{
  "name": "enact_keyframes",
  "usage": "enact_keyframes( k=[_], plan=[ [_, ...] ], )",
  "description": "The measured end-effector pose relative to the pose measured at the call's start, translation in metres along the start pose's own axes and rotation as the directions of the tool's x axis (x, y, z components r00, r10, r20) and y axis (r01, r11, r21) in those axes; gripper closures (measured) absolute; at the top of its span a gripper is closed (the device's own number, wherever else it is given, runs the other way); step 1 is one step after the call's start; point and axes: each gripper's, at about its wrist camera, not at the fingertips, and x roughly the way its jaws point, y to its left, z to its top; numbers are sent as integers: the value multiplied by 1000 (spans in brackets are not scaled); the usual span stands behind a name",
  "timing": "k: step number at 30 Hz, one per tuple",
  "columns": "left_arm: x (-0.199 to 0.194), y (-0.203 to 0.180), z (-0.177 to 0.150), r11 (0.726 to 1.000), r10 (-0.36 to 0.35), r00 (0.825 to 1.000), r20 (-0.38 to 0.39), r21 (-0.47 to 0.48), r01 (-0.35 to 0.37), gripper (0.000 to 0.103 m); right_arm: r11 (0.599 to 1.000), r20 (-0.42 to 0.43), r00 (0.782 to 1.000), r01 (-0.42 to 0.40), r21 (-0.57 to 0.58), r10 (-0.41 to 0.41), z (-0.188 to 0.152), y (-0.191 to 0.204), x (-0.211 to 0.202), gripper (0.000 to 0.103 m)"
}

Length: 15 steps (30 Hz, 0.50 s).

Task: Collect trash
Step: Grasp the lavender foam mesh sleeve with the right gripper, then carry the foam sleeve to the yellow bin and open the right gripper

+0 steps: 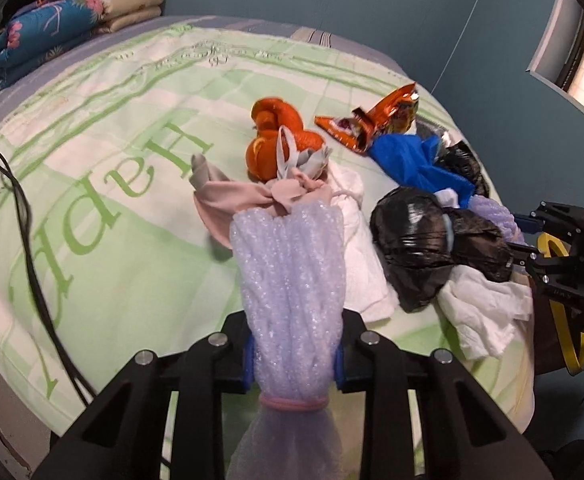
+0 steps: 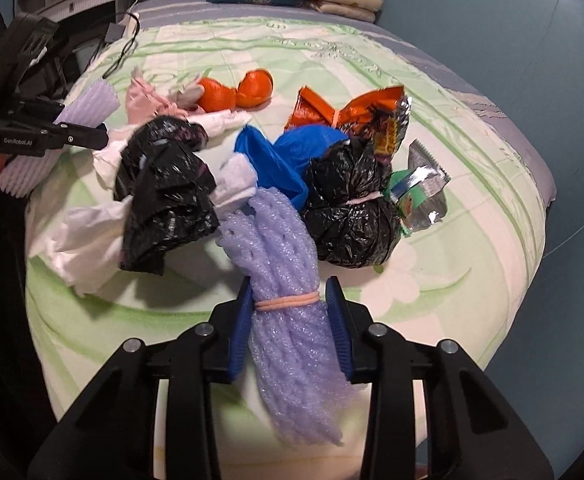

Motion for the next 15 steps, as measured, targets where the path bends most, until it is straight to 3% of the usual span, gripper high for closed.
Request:
enact_keyframes(
  k=[7, 15],
  plan=[
    [-42, -10, 0, 999, -29, 993, 115, 22, 26, 77, 989, 92, 996, -20, 148, 6, -4, -8, -50, 70],
    [-95, -65, 21, 990, -68, 959, 275, 138, 30, 77, 935, 246, 969, -68, 348, -21, -33, -19, -111, 70]
  ],
)
